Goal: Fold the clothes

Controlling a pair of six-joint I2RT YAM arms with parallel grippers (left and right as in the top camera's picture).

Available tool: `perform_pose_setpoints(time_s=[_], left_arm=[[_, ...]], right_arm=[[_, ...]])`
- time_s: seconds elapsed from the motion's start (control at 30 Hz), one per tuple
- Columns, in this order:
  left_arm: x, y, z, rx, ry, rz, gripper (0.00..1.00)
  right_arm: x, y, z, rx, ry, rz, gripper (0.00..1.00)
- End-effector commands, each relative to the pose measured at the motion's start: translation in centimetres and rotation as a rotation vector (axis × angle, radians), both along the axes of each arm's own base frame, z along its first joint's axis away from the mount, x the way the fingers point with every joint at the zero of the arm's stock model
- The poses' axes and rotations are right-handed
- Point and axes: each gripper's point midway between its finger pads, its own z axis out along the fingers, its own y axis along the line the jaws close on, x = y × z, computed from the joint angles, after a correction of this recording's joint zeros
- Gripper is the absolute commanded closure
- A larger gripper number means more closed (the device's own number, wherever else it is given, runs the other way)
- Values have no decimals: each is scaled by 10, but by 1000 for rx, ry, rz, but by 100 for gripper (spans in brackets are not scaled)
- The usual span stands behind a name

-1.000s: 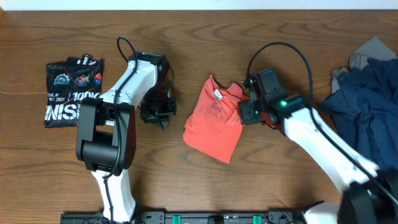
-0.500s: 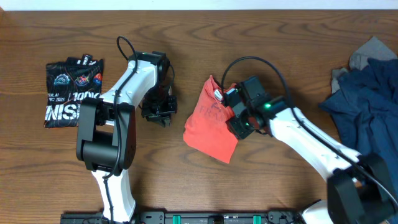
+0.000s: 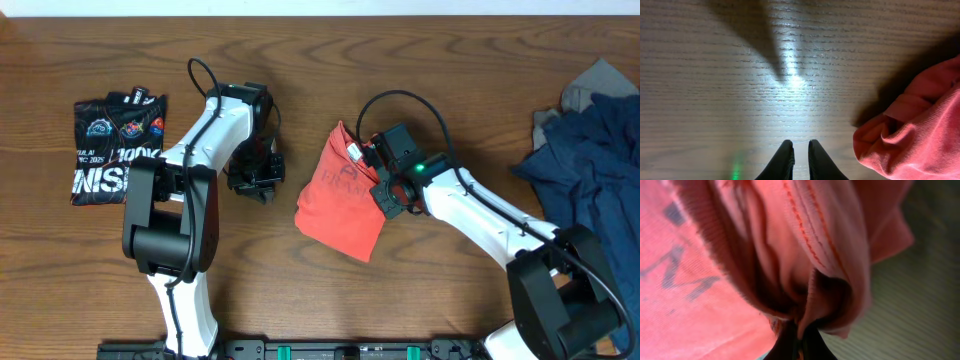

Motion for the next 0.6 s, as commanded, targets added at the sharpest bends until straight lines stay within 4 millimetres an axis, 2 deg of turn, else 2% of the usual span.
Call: perform_pose_setpoints(time_s=[0.0, 0.1, 0.23, 0.27, 0.33, 0.4, 0.47, 0.57], left_arm=[[-2, 0, -3, 5, 15, 7, 86], [-2, 0, -3, 5, 15, 7, 87], [-3, 0, -3, 5, 16, 7, 86], [-3, 0, -3, 5, 16, 7, 86], [-3, 0, -2, 5, 17, 7, 86], [-3, 0, -2, 6, 19, 7, 70], [-3, 0, -2, 5, 18, 7, 67], [2, -6, -2, -31, -1, 12, 67]], right_arm=[[22, -2, 35, 12, -138, -61, 99], [53, -6, 69, 47, -299, -108, 99], [85, -21, 91, 56, -447, -189, 97], [91, -26, 92, 54, -462, -220, 91], [95, -36, 88, 62, -459, -281, 68], [92, -43, 81, 68, -425, -324, 35], [85, -49, 74, 49, -384, -342, 27], [74, -50, 67, 25, -335, -329, 25]])
